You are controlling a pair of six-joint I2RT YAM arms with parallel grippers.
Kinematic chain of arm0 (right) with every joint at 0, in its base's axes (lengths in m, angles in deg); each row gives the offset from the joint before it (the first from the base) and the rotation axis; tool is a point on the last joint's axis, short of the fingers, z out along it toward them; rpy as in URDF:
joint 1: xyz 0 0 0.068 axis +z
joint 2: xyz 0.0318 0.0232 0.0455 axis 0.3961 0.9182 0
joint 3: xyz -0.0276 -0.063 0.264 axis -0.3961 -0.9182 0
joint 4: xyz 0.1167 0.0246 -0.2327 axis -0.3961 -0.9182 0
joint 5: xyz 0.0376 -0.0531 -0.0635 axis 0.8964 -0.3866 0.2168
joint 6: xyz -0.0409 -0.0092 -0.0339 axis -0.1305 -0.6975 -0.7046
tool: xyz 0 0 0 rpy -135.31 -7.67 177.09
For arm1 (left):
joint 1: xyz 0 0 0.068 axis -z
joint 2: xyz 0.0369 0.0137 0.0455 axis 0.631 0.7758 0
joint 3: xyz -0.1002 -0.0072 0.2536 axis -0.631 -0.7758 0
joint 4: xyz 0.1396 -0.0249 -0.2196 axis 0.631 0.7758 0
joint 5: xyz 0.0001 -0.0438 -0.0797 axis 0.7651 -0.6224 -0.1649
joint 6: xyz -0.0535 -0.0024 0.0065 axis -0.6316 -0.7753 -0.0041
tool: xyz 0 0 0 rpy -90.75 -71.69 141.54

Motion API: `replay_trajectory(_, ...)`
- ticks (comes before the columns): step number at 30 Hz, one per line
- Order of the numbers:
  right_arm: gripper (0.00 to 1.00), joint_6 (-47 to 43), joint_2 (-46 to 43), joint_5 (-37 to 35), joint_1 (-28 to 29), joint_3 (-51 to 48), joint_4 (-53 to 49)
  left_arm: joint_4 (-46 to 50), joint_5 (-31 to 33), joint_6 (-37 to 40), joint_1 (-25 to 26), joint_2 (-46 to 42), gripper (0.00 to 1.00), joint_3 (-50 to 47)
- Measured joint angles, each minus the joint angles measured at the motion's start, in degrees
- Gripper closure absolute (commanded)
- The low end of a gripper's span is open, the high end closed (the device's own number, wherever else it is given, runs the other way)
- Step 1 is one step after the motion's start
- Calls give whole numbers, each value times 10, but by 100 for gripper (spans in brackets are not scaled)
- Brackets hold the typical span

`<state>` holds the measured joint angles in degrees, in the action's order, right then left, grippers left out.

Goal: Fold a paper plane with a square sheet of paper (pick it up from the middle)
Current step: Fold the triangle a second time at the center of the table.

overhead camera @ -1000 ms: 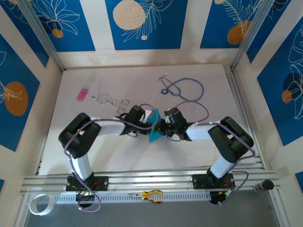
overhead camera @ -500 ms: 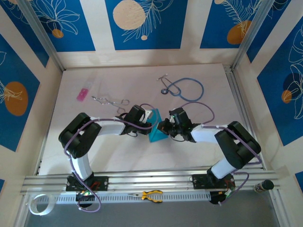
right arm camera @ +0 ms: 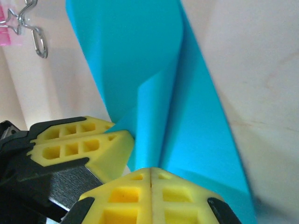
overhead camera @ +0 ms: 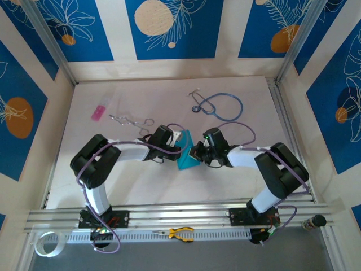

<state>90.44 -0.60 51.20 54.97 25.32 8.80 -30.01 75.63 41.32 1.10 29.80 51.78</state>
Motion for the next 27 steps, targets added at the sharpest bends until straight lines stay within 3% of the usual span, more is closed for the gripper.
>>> replay_trajectory(27,100,-17,-20,3,-7,-31,-67,15,-37,24,-1,16,100,21)
